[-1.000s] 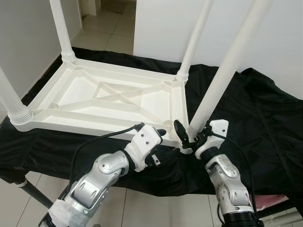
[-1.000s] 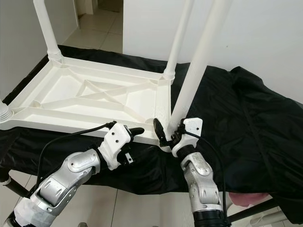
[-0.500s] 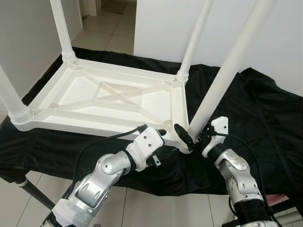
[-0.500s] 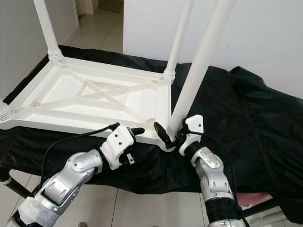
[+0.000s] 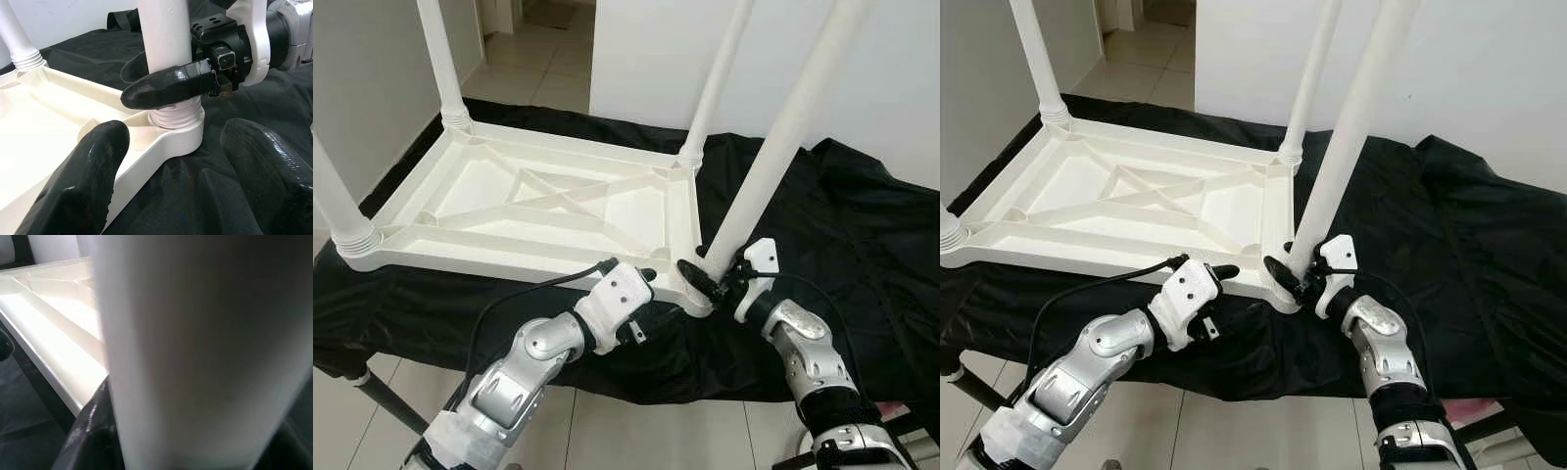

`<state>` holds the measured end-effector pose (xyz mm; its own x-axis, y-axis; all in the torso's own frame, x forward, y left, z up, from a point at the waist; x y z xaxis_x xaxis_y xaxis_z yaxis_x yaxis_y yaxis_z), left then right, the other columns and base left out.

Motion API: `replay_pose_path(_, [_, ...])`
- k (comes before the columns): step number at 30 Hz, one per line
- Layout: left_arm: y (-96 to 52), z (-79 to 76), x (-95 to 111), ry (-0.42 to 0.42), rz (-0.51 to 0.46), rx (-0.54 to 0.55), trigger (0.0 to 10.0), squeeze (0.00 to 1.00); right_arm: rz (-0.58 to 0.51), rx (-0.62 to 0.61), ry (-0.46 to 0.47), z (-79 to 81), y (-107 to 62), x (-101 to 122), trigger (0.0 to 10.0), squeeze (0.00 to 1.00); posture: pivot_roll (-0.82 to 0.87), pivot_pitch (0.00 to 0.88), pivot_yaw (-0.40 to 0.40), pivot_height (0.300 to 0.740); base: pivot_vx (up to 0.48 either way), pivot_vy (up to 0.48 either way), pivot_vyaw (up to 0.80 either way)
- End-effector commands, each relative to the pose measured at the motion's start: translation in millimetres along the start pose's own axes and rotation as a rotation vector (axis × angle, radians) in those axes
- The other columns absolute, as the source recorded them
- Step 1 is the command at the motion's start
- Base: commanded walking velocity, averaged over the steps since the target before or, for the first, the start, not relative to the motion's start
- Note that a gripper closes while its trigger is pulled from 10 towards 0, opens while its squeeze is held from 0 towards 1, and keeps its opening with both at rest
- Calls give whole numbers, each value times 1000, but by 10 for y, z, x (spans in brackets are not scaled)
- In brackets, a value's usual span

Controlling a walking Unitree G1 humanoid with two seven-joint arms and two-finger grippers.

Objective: Building children table

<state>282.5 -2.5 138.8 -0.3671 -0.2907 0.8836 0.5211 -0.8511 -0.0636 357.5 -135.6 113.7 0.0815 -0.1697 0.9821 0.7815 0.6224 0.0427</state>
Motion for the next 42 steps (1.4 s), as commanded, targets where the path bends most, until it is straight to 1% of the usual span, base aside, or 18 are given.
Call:
replay_pose_path(1, [7,-24,-29,4,10,-14,10000,0,17,-22,8,-68,-65,-57,0,0,18,0,-93,740,0,0,0])
replay_pose_path(4, [13,-31,-22,5,9,-13,10000,0,10,-25,13,-64,-87,-74,0,0,20,0,-93,740,0,0,0])
replay_pose_path(5, [17,-25,-15,4,8,-13,10000,0,3,-29,20,-48,-88,-80,10000,0,19,0,-91,740,0,0,0])
replay_pose_path(11, [16,-16,-25,4,10,-15,10000,0,-55,-73,67,21,-87,-53,10000,0,8,0,-86,740,0,0,0])
replay_pose_path(12, [16,-16,-25,4,10,-15,10000,0,-55,-73,67,21,-87,-53,10000,0,8,0,-86,740,0,0,0])
replay_pose_path(13, [15,-7,-26,6,10,-15,10000,0,-67,-126,56,9,-84,-45,10000,0,5,0,-83,740,0,0,0])
replay_pose_path(16, [14,5,-25,8,8,-12,10000,0,-60,-188,44,-33,-83,-66,10000,0,2,0,-80,740,0,0,0])
replay_pose_path(18, [14,5,-25,8,8,-12,10000,0,-60,-188,44,-33,-83,-66,10000,0,2,0,-80,740,0,0,0])
replay_pose_path(21, [43,17,-21,10,0,-8,10000,0,-67,-388,80,-139,-100,-86,10000,0,-16,0,-65,740,0,0,0])
replay_pose_path(24, [53,21,-18,10,-1,-8,10000,0,-78,-451,89,-160,-123,-83,10000,0,-16,0,-65,740,0,0,0])
replay_pose_path(25, [58,25,-11,10,-2,-8,10000,0,-85,-502,101,-175,-144,-88,10000,0,-17,0,-64,740,0,0,0])
replay_pose_path(26, [55,30,-11,10,-3,-9,10000,0,-96,-597,117,-201,-181,-114,10000,0,-19,0,-64,740,0,0,0])
replay_pose_path(27, [55,30,-11,10,-3,-9,10000,0,-96,-597,117,-201,-181,-114,10000,0,-19,0,-64,740,0,0,0])
replay_pose_path(29, [48,38,-23,12,-1,-8,10000,0,-113,-750,134,-234,-248,-158,10000,0,-22,0,-64,740,0,0,0])
replay_pose_path(31, [60,55,-28,11,0,-1,10000,0,-138,-827,159,-173,-236,-183,10000,0,-21,0,-67,740,0,0,0])
replay_pose_path(34, [75,69,-16,5,-4,5,10000,0,-134,-798,180,-73,-162,-203,10000,0,-22,0,-65,740,0,0,0])
replay_pose_path(35, [88,68,-9,0,-8,6,10000,0,-137,-752,204,-13,-115,-190,10000,0,-24,0,-68,740,0,0,0])
replay_pose_path(42, [93,48,-4,5,-15,-8,10000,0,-142,-774,228,-34,-145,-166,10000,0,-31,0,-72,740,0,0,0])
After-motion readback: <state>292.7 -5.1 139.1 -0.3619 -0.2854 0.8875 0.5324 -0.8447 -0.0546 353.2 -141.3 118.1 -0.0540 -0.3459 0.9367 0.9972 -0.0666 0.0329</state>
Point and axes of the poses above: a point about 5 cm out from each wrist's last joint towards the gripper, its own y axis pointing out of the wrist towards the gripper, its own x axis along the axis of the wrist's last joint, z = x × y, the point moved 6 cm from there along y, pointing out of the wrist towards the gripper, and after that the axes turned 13 degrees about y, right-handed, at the moved point
